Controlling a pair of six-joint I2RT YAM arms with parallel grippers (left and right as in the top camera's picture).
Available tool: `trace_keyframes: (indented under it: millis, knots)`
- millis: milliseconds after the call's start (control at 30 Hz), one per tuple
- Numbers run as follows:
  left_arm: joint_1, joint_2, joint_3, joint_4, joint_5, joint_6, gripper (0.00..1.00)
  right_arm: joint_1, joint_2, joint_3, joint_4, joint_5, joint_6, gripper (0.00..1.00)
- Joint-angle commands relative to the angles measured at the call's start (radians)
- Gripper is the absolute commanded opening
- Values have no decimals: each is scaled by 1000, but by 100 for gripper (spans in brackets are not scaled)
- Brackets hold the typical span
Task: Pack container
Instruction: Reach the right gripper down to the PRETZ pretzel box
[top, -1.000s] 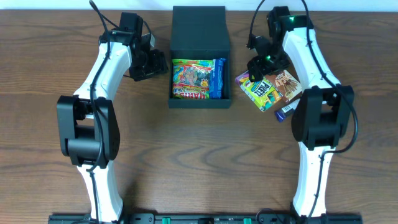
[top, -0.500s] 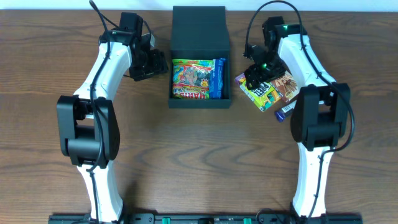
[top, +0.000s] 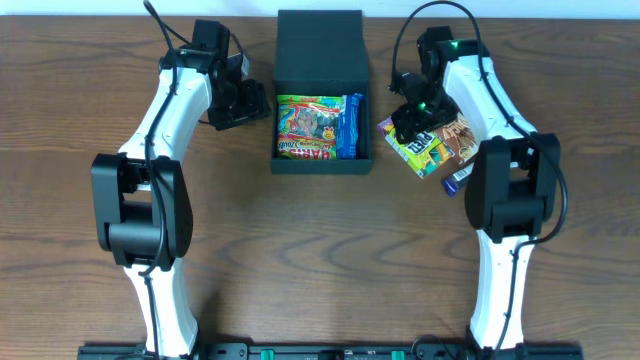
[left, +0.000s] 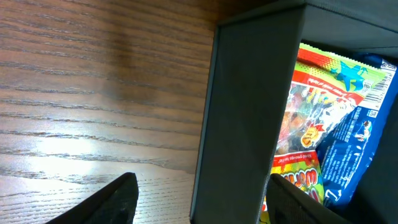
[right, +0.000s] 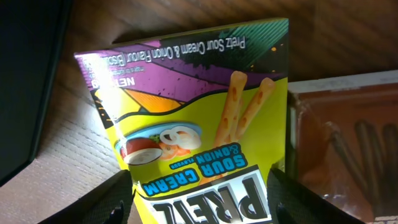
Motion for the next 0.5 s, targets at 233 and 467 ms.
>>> trace_keyframes:
  millis: [233,467]
  knots:
    - [3,-23,19,-3,-10,21,67,16,-7,56,-23,-6,24,68]
    - [3,-23,19,-3,-10,21,68,16,-7,56,-23,-6,24,75]
